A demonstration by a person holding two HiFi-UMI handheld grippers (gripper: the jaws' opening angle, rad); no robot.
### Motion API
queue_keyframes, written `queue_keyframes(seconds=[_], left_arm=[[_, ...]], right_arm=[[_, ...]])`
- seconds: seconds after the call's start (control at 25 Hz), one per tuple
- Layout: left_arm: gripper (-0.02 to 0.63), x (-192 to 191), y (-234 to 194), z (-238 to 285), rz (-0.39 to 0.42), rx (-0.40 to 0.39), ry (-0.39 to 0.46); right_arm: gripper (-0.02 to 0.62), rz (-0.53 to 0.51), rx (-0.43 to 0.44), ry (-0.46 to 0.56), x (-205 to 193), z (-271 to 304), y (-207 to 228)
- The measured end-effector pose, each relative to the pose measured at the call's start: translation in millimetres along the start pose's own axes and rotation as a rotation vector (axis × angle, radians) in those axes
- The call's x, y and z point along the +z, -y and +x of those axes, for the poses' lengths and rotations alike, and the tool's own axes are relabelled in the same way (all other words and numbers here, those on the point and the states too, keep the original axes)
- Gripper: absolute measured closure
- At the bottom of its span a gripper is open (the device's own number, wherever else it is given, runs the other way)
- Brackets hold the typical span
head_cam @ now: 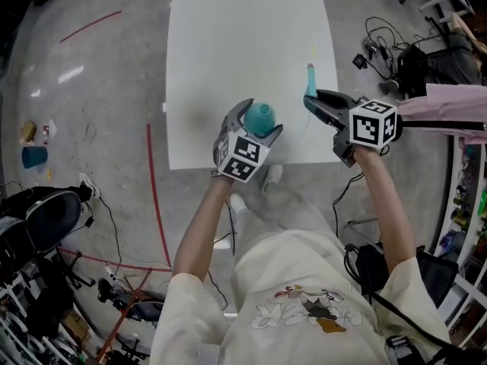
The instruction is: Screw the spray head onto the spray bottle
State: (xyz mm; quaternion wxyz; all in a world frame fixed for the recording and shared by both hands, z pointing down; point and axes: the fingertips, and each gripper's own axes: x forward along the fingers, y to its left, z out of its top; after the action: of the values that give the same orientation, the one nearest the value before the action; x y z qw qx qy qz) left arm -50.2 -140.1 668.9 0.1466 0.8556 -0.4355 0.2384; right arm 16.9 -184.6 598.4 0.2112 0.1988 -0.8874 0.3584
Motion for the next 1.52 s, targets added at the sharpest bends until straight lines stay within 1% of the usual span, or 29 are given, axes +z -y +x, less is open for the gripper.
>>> queue_keyframes(seconds=[0.08, 0.12, 0.2, 0.24, 0.36, 0.48, 0.6, 0.72, 0.8, 0.84, 0.88, 0.92, 0.96, 1.04, 1.08, 1.12, 1.16, 1.24, 1.32, 1.4, 1.52], left_arm=[[0.195, 23, 9, -14, 0.037, -0.020, -0.029], [0.195, 36, 16, -21, 0.049, -0.036, -0.038], [0.195, 60, 31, -34, 0.058, -0.071, -0.051], [0.195, 70, 38, -40, 0.065, -0.087, -0.059], [0.195, 96, 58, -50, 0.123, -0.129, -0.088], [0.195, 113, 77, -58, 0.165, -0.176, -0.083], [0.195, 124, 87, -68, 0.177, -0.199, -0.066], [0.195, 132, 94, -78, 0.182, -0.219, -0.055], [0.195, 142, 100, -88, 0.172, -0.256, -0.023], [0.195, 150, 105, -94, 0.161, -0.291, 0.001], [0.195, 159, 113, -101, 0.148, -0.337, 0.027], [0.195, 169, 122, -111, 0.139, -0.400, 0.053], [0.195, 180, 133, -122, 0.133, -0.483, 0.076], [0.195, 196, 154, -150, 0.138, -0.682, 0.103], [0.195, 201, 161, -165, 0.157, -0.771, 0.102], [0.195, 203, 167, -179, 0.187, -0.840, 0.090], [0.195, 203, 171, -192, 0.222, -0.891, 0.069], [0.195, 204, 181, -211, 0.284, -0.958, 0.017], [0.195, 209, 190, -225, 0.322, -1.010, -0.020], [0.195, 215, 196, -235, 0.353, -1.055, -0.032], [0.195, 221, 198, -246, 0.376, -1.107, -0.030]], right_arm=[[0.465, -0.132, 0.041, 0.163, 47, -39, -38], [0.465, -0.195, 0.058, 0.227, 67, -58, -58], [0.465, -0.299, 0.083, 0.332, 102, -94, -95], [0.465, -0.335, 0.098, 0.376, 117, -111, -112], [0.465, -0.410, 0.172, 0.472, 153, -154, -160], [0.465, -0.474, 0.252, 0.506, 167, -175, -197], [0.465, -0.509, 0.302, 0.484, 162, -175, -220], [0.465, -0.521, 0.328, 0.465, 156, -177, -235], [0.465, -0.531, 0.345, 0.446, 152, -174, -242], [0.465, -0.533, 0.368, 0.433, 148, -173, -245], [0.465, -0.534, 0.402, 0.419, 145, -173, -250], [0.465, -0.536, 0.450, 0.405, 141, -176, -255], [0.465, -0.537, 0.509, 0.391, 137, -180, -261], [0.465, -0.540, 0.649, 0.360, 134, -189, -273], [0.465, -0.544, 0.719, 0.342, 132, -192, -280], [0.465, -0.550, 0.786, 0.322, 131, -194, -287], [0.465, -0.558, 0.844, 0.297, 128, -196, -295], [0.465, -0.577, 0.930, 0.227, 119, -197, -309], [0.465, -0.605, 0.994, 0.149, 109, -200, -319], [0.465, -0.621, 1.060, 0.088, 103, -203, -326], [0.465, -0.604, 1.160, 0.049, 106, -209, -333]])
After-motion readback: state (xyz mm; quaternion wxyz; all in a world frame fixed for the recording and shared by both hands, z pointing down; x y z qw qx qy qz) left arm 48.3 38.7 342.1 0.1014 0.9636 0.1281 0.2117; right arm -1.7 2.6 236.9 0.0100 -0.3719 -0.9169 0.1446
